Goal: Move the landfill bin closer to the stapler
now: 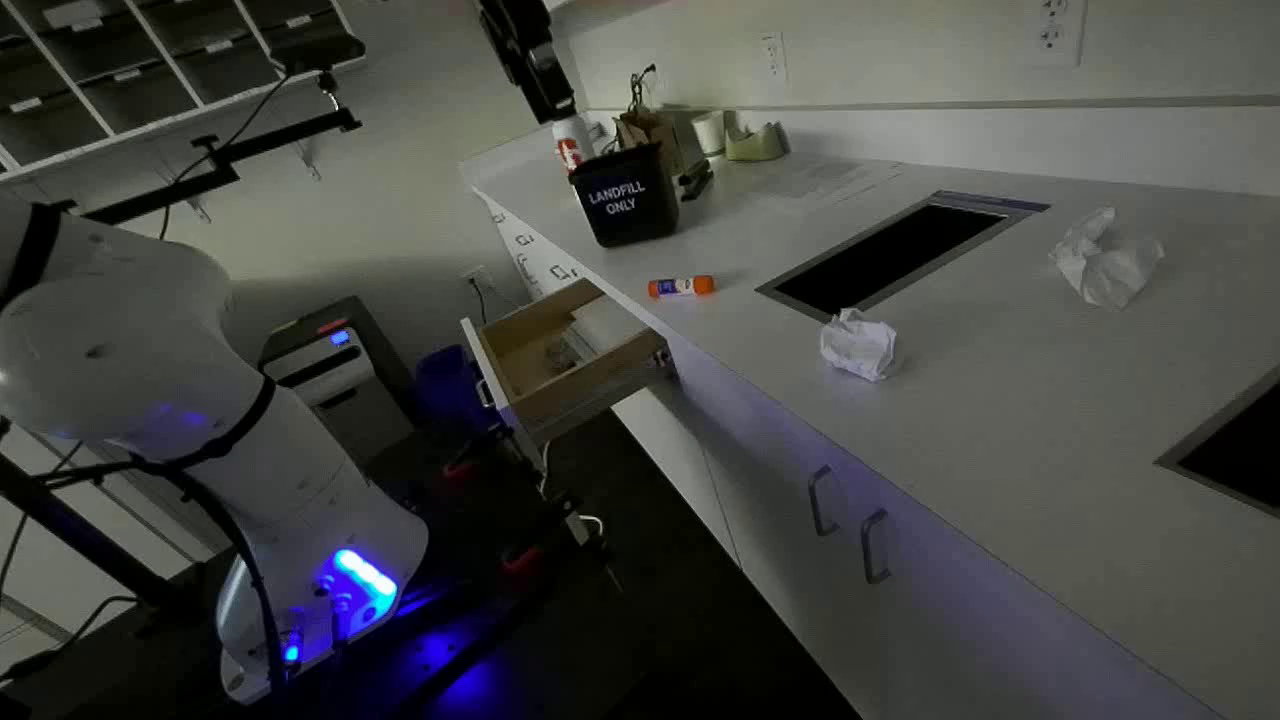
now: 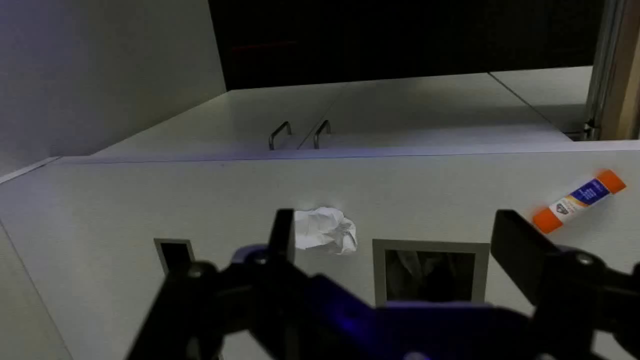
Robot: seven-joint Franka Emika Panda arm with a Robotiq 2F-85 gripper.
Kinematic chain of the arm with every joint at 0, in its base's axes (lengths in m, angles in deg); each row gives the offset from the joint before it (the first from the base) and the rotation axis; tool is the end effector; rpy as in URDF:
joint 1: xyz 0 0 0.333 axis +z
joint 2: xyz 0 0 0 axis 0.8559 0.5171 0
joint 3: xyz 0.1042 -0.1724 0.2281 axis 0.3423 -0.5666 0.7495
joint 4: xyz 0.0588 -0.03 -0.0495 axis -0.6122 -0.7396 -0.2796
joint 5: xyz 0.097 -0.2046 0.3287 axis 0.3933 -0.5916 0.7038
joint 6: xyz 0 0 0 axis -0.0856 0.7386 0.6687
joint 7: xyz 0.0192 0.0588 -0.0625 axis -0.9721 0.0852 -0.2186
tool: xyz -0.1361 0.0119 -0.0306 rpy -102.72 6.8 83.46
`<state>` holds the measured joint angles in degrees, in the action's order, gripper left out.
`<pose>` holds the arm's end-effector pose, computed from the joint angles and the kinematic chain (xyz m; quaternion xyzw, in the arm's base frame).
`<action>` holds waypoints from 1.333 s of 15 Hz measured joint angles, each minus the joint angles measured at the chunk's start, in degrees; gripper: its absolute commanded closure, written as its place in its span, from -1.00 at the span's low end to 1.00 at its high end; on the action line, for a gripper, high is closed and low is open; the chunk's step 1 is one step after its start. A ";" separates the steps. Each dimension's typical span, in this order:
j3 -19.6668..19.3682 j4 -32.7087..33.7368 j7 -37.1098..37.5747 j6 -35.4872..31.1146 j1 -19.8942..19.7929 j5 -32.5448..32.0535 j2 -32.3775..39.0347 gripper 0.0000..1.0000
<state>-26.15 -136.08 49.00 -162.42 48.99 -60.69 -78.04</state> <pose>0.3717 -0.0981 0.4845 0.9833 -0.1408 0.0391 0.1083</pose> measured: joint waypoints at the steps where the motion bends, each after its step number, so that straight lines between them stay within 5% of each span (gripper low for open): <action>1: 0.00 0.00 0.00 0.00 0.00 0.00 0.00 -1.00; 12: 1.15 0.01 0.56 -1.85 3.20 3.83 1.56 -1.00; 20: 11.76 2.30 12.66 -17.02 11.63 13.51 12.53 -1.00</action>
<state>-14.39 -133.78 61.66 -179.44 60.63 -47.19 -65.51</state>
